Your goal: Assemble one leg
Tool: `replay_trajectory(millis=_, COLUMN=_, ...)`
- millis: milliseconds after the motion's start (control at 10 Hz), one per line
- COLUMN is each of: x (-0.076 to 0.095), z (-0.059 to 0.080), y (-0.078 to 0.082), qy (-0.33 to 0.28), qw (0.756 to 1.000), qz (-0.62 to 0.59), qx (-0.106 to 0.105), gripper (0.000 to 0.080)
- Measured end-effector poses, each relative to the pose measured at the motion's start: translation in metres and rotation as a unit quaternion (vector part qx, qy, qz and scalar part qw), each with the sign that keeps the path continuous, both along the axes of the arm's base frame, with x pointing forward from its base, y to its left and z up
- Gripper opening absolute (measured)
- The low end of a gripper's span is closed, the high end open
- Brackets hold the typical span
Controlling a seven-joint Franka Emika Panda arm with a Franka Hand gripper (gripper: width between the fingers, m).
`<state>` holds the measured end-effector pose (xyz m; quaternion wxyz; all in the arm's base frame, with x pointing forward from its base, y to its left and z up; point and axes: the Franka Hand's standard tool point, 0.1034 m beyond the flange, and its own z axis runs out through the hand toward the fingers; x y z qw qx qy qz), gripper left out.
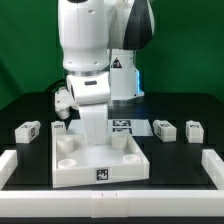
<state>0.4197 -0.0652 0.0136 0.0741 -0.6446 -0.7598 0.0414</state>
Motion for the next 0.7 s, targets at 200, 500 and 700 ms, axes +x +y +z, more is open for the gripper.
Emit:
replay_trajectory(millis=200, x=0.001, z=0.0, y=0.001, qy=0.0, qw=1.0, qz=-0.006, qx=-0.001, gripper=0.007)
replay_trajectory(millis=500, x=0.006, z=0.001, y=0.023, qy=-0.001, qw=0.998, qz=-0.059, qx=-0.009, gripper=0.007)
replay_trajectory(millis=700, x=0.015, z=-0.001, y=0.035, qy=-0.004, qw=0.998, qz=-0.062, qx=-0.006, gripper=0.007)
